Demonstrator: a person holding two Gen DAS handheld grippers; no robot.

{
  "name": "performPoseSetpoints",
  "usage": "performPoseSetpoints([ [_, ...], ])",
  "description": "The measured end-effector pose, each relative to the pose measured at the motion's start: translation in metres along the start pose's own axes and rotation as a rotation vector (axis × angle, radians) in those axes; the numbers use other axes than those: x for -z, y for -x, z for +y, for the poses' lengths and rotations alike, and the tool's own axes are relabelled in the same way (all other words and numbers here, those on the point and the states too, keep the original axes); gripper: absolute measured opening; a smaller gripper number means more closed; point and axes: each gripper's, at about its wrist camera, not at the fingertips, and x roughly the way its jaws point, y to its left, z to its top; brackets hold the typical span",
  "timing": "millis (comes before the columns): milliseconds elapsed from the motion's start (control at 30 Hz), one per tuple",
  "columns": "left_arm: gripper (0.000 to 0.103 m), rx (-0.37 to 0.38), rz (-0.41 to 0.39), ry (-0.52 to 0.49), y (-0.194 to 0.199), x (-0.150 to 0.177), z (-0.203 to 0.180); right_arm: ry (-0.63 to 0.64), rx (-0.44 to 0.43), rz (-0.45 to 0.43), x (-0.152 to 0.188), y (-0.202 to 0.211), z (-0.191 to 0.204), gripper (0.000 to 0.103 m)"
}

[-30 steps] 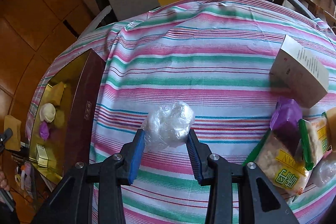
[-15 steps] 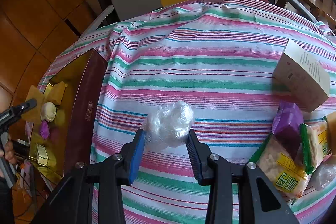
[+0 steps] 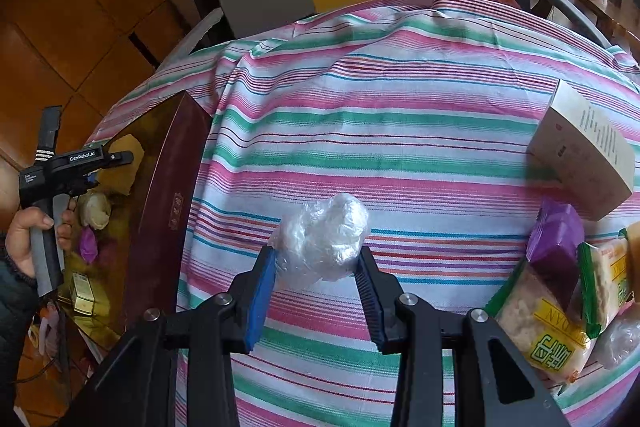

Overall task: Organize objects
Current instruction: 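Carry the yellow sponge into the gold tray and open the left gripper, then carry the clear plastic bundle into the tray and open the right gripper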

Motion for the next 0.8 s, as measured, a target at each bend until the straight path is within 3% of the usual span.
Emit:
performPoseSetpoints([
  [333, 0.068, 0.031, -0.066, -0.068, 0.043, 0.02, -0.001, 0.006, 0.023, 0.007, 0.002, -0.003, 0.0, 0.04],
  [600, 0.073, -0.014, -0.235, -0.244, 0.124, 0.089, 0.008, 0.012, 0.022, -0.034, 0.001, 0.005, 0.003, 0.04],
  [800, 0.074, -0.035, -0.292, -0.235, 0.153, 0.126, 0.025, 0.046, -0.043, -0.084, -0.006, 0.026, 0.039, 0.04],
])
